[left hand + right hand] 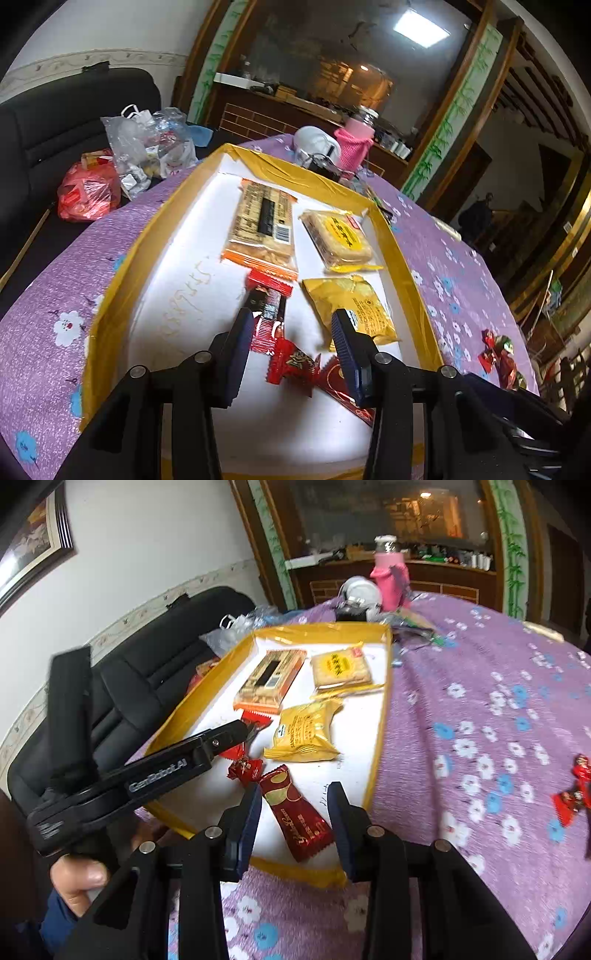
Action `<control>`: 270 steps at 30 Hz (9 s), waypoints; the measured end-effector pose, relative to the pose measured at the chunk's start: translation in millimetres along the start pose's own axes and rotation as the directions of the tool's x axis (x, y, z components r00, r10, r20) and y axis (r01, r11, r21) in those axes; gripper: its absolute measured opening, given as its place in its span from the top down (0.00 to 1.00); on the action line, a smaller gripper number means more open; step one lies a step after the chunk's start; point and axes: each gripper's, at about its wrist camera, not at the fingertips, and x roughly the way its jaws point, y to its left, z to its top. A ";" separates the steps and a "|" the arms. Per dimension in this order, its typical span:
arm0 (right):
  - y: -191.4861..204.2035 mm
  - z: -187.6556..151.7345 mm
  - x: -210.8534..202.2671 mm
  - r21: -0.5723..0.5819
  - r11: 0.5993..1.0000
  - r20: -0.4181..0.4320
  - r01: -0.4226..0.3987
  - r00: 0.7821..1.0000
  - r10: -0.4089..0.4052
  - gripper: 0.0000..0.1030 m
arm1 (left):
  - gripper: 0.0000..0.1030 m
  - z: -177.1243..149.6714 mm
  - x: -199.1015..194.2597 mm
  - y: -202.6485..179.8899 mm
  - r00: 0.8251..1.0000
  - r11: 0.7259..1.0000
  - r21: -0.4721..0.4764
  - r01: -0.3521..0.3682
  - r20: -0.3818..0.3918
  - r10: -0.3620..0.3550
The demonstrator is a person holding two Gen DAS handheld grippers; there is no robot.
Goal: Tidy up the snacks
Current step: 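Open left tool to drop candy while right tool releases dark red bar, then move both open tools back to the remaining candy pile, then grasp red printed candy pack with left tool while right tool grasps green-yellow pack, then carry the red candy pack and green-yellow pack over the white box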
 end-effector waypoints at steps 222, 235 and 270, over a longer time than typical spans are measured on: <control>-171.7 -62.1 -117.9 0.308 0.945 0.064 0.112 0.988 -0.138 0.70 | 0.68 -17.0 -13.9 -174.7 0.981 0.931 0.312 0.192 -0.059 -0.182; -77.6 -7.9 -56.2 0.133 0.990 -0.017 -0.040 0.999 0.042 0.70 | 0.68 7.9 -16.4 -42.1 0.999 0.991 0.126 -0.038 0.025 0.035; 8.8 -2.4 44.9 -0.081 0.995 -0.121 -0.059 0.991 0.049 0.67 | 0.66 1.8 12.4 2.3 0.992 0.993 0.079 -0.088 -0.085 0.095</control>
